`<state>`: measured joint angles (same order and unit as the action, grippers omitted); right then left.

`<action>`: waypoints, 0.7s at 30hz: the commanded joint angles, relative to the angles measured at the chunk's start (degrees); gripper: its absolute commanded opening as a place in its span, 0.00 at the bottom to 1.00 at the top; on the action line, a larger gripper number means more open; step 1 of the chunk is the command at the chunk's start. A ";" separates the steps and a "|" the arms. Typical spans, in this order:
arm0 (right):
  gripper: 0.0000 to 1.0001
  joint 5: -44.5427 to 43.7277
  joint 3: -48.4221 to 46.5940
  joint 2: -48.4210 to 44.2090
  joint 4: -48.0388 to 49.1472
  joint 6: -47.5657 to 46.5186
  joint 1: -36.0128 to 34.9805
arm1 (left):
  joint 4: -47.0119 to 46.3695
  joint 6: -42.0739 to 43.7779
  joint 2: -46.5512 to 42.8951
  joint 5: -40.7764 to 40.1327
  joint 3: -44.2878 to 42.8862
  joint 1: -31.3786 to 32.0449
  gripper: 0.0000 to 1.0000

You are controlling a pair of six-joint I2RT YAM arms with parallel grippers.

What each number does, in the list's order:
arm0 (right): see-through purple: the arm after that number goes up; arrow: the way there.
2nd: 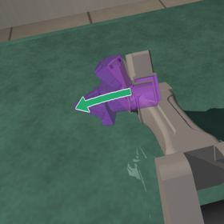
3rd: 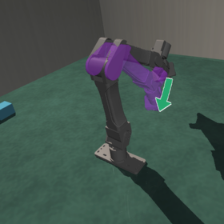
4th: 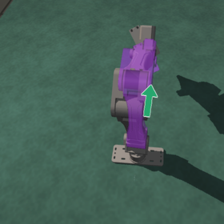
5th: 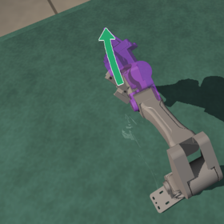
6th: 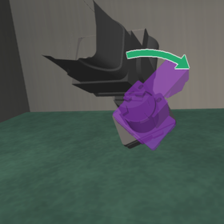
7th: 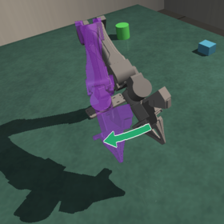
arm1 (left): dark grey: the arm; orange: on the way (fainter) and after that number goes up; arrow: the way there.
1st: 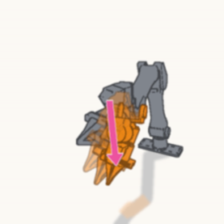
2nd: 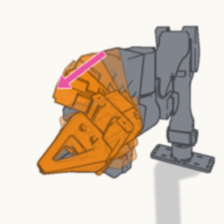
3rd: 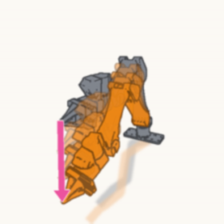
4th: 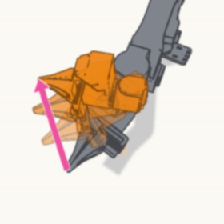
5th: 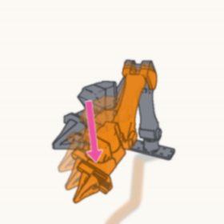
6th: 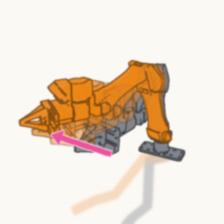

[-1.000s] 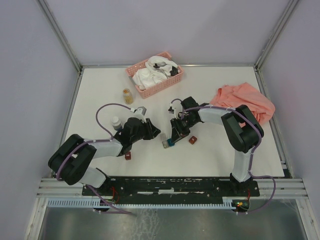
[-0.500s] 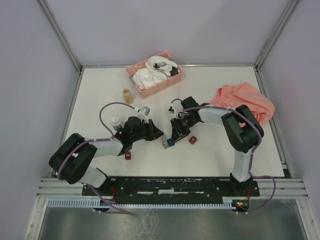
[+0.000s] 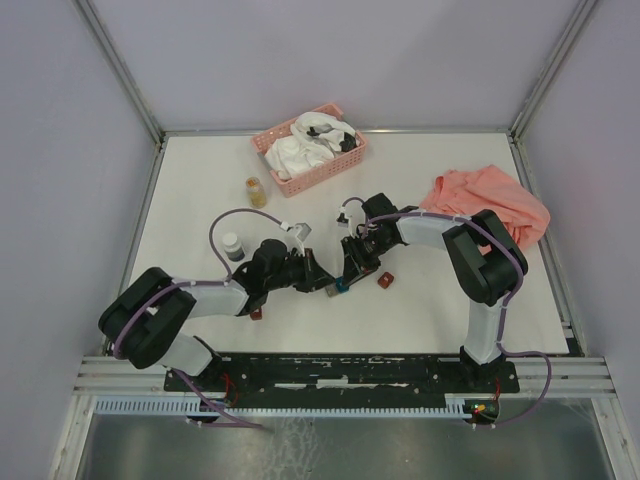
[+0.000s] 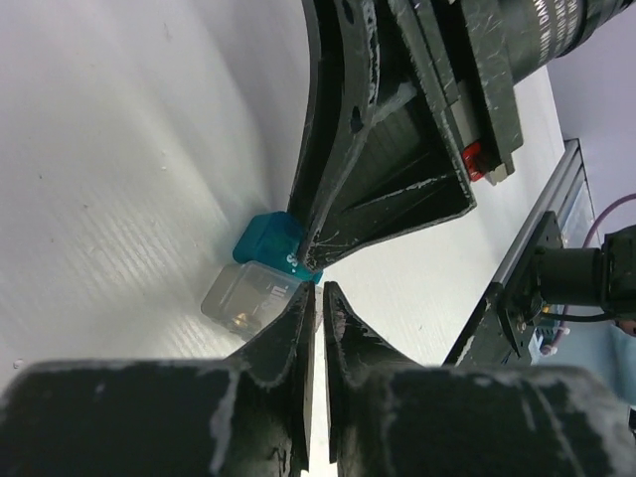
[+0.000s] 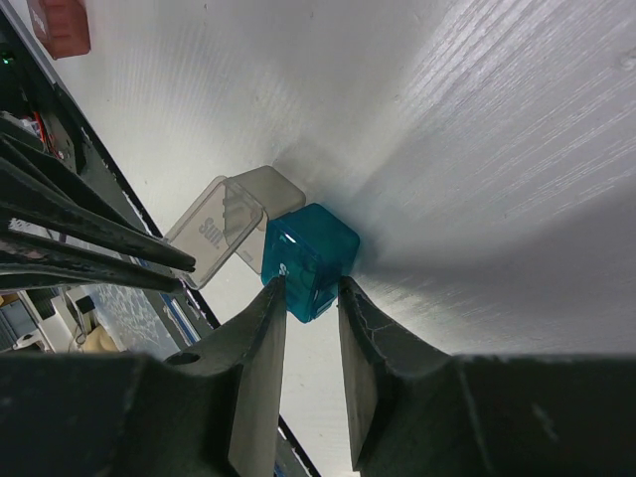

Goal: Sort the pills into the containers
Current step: Close the pill container at the center of the board.

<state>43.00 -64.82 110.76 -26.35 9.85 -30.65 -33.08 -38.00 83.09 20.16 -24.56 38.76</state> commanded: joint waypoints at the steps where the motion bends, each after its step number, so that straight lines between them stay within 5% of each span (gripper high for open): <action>1: 0.34 -2.22 -1.27 0.77 0.60 0.00 -0.28 | -0.56 -2.50 1.36 1.71 -0.11 0.68 0.12; 21: 0.34 -1.87 -1.30 0.85 0.33 0.00 -0.29 | 14.27 0.08 0.02 -4.46 -7.76 2.76 0.07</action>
<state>43.03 -64.82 110.74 -26.35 9.87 -30.65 -21.47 -38.28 86.52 17.72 -29.50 40.86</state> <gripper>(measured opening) 0.343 0.079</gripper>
